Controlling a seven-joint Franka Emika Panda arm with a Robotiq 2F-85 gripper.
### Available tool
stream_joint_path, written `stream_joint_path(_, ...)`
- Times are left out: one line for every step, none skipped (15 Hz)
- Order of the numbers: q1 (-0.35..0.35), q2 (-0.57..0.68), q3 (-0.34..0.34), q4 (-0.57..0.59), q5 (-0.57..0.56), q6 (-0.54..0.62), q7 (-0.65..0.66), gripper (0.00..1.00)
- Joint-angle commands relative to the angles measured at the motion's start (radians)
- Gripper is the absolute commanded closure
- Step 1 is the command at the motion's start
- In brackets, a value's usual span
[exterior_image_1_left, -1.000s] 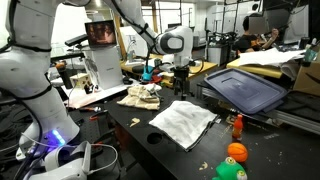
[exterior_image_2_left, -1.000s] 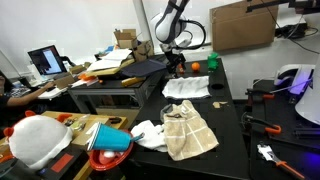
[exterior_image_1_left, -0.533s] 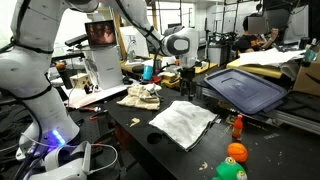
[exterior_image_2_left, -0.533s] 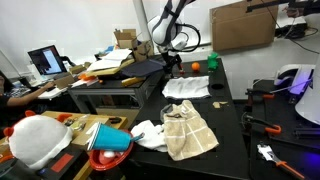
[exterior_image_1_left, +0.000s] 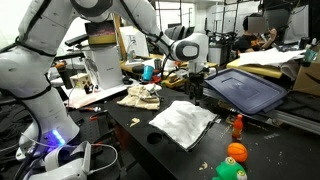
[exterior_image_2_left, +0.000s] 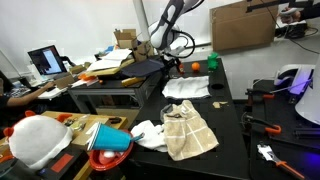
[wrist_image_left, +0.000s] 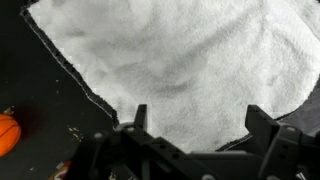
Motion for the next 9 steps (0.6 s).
stream_joint_path(0.008,0.065,0.003,0.103,0.015,-0.05,0.007,0.0)
stream_joint_path(0.011,0.069,0.006,0.106,0.01,-0.046,-0.002,0.0)
stream_joint_path(0.015,0.067,0.005,0.102,0.004,-0.036,-0.007,0.0)
stream_joint_path(0.025,0.062,-0.007,0.092,0.0,-0.027,0.02,0.0)
stream_joint_path(0.026,0.055,-0.01,0.085,0.004,-0.024,0.029,0.0)
stream_joint_path(0.023,0.04,-0.012,0.063,0.009,-0.016,0.034,0.0)
stream_joint_path(0.022,0.031,-0.015,0.05,0.009,-0.012,0.04,0.0)
stream_joint_path(0.023,0.027,-0.019,0.043,0.005,-0.012,0.041,0.0)
stream_joint_path(0.024,0.02,-0.027,0.034,0.0,-0.015,0.044,0.0)
